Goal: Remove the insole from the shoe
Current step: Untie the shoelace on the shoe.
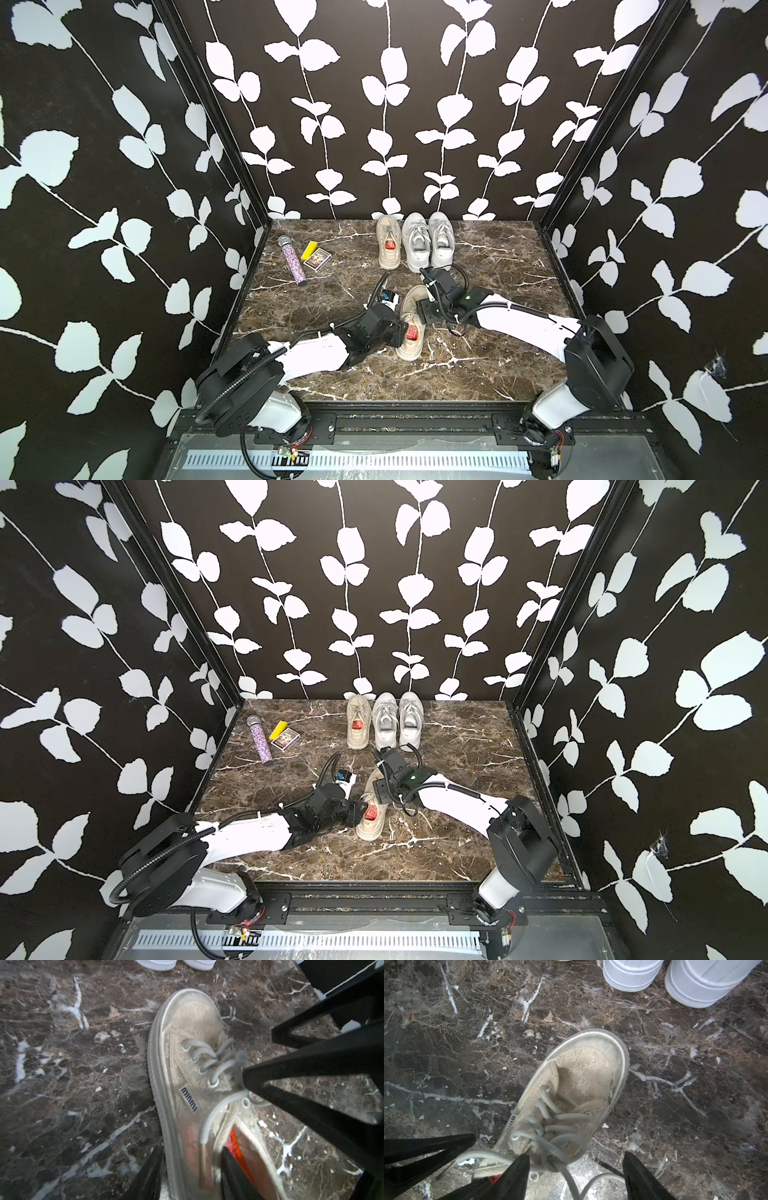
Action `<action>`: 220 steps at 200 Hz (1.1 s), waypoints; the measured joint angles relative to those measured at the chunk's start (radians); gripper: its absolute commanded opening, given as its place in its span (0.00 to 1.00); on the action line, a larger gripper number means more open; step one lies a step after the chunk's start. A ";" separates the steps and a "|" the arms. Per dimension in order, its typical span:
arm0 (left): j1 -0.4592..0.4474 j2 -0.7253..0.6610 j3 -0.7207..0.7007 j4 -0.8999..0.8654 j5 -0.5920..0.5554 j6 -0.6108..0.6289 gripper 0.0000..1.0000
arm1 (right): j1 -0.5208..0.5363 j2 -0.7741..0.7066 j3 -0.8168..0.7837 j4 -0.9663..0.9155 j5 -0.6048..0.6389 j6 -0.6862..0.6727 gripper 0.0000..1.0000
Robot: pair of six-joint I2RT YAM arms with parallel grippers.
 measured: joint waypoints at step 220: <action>0.001 0.103 0.070 -0.018 0.045 0.025 0.16 | 0.019 0.148 0.049 0.122 0.291 0.012 0.71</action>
